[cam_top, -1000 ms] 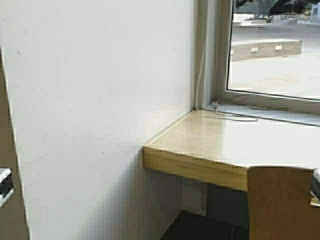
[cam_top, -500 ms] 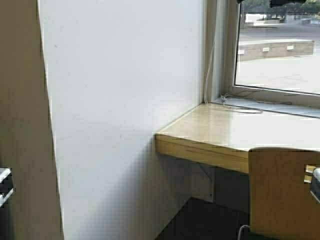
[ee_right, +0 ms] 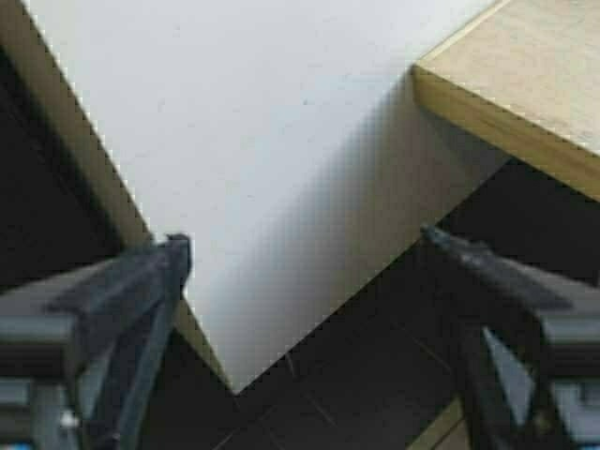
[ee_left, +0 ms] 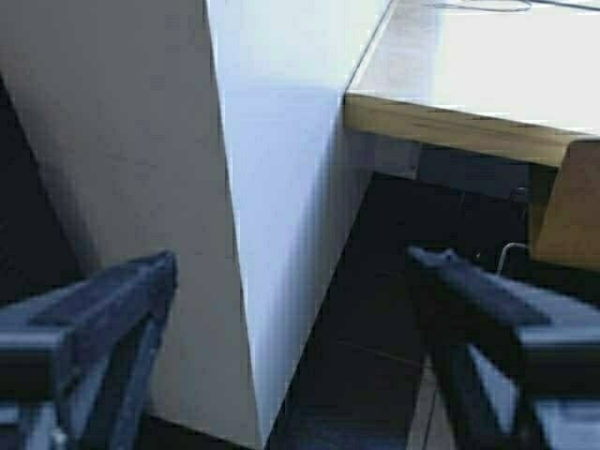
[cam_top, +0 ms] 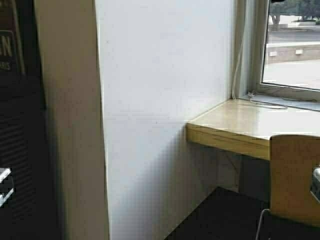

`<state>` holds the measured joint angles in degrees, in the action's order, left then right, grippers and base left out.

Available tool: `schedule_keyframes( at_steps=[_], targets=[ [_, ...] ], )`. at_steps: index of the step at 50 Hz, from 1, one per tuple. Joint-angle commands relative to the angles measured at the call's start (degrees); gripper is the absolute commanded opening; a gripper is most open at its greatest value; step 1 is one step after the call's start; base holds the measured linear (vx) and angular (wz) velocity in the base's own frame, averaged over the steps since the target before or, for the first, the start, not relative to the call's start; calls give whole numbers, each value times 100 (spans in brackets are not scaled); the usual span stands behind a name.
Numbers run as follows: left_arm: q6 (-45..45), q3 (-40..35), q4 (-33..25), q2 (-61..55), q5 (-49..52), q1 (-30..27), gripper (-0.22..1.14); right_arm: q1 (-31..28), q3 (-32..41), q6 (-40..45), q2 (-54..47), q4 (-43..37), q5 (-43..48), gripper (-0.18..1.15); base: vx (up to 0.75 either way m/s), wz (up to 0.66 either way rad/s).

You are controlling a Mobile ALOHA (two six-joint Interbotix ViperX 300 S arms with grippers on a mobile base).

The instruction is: Push the chairs under the table

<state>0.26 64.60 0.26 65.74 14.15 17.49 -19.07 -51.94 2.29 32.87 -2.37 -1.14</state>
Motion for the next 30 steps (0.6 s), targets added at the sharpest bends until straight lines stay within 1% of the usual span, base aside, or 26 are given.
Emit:
schedule_keyframes(
  at_steps=[1, 7, 14, 20, 30],
  targets=[
    [-9, -44, 79, -70, -35, 0, 102, -9, 62, 9, 44, -35, 18, 103, -39, 23],
    [0, -70, 123, -26, -44, -9, 102, -53, 26, 0, 26, -35, 18, 103, -39, 16],
    [-35, -53, 114, -44, -44, 0, 102, -44, 53, -9, -70, -9, 53, 103, -40, 2],
    [-44, -53, 105, -79, -44, 0, 102, -44, 88, -26, -343, 9, 53, 103, -41, -12],
    [-79, -26, 105, -70, -70, -9, 102, -44, 316, -9, -712, 35, 53, 103, -46, -22]
  ],
)
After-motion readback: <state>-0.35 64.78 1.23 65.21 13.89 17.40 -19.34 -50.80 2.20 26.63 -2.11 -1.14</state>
